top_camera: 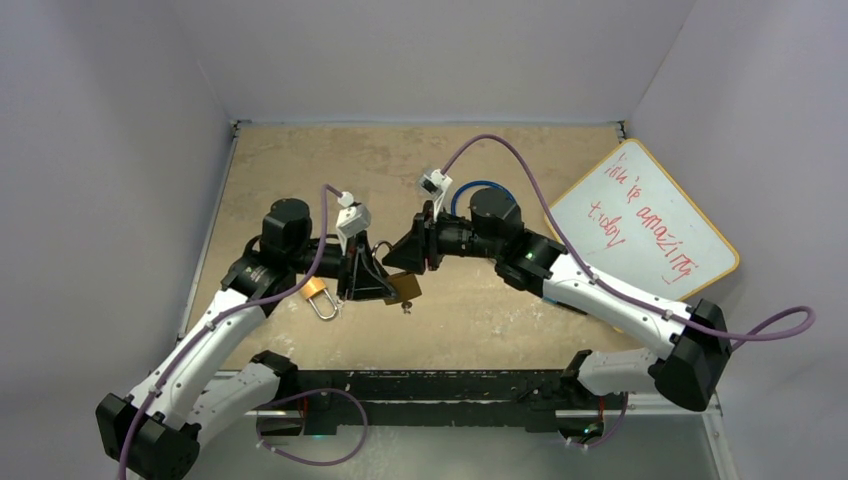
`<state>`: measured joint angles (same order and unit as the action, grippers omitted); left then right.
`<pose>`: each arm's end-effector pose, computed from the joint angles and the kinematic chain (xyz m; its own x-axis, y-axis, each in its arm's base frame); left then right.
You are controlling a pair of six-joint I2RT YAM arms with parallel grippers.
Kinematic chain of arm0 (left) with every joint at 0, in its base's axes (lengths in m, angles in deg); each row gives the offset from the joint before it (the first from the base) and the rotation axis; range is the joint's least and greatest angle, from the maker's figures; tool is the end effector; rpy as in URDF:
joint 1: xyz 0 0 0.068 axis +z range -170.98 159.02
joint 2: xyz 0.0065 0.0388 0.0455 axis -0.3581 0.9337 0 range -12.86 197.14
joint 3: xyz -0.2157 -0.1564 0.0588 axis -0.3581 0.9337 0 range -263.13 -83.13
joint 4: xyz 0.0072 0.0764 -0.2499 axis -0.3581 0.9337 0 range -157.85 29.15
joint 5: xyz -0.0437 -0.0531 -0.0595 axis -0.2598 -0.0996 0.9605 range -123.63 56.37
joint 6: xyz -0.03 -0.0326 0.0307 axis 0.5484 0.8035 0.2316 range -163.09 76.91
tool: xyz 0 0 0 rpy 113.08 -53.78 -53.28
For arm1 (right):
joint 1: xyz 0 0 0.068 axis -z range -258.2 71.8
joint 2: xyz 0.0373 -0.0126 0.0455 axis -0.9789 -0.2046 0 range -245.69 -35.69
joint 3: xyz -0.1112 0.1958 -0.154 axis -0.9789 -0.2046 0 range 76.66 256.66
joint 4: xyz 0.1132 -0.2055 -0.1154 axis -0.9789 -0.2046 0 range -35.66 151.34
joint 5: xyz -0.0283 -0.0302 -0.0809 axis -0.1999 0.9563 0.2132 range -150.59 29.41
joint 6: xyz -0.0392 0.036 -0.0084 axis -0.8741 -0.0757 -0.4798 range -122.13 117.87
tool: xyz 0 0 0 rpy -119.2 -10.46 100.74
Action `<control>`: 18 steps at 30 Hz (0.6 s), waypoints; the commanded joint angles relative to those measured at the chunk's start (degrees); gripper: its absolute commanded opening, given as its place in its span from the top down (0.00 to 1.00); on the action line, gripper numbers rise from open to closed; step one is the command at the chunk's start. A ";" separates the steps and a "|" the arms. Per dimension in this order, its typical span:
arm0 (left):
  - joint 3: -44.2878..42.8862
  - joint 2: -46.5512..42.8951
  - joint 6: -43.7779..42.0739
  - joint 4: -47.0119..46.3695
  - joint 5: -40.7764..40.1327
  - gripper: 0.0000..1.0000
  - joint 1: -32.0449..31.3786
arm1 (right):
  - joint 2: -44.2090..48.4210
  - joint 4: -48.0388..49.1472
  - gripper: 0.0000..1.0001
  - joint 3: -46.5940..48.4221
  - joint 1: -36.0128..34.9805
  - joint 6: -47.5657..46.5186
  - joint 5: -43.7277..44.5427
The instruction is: Unlock with the key
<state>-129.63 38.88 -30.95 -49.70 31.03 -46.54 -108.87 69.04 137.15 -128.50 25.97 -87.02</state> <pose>0.1555 -0.1100 0.3228 -0.5464 0.1616 -0.8218 0.8368 0.0636 -0.5438 0.1802 0.2419 0.3616 -0.5069 0.0495 -0.8606 -0.8315 0.2351 0.5033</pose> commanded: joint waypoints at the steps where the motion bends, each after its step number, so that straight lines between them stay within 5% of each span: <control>1: -1.79 -2.32 -2.03 -4.46 5.45 1.00 -0.10 | 0.14 9.22 0.65 -1.46 0.06 0.92 -0.43; 9: -2.42 -2.45 -3.11 -1.74 3.80 0.99 -0.05 | -0.37 11.32 1.00 -1.39 0.06 2.46 1.39; 14: -2.77 -3.48 -5.33 5.05 -10.88 0.51 -0.04 | 2.17 7.38 1.00 -2.17 0.08 2.61 10.86; 18: -1.34 -4.41 -2.69 7.22 -26.45 0.38 -0.01 | 3.76 2.43 1.00 -2.14 0.09 2.57 15.35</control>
<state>-130.07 35.95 -33.66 -43.95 19.97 -46.50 -108.98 72.23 134.05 -128.59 26.89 -79.27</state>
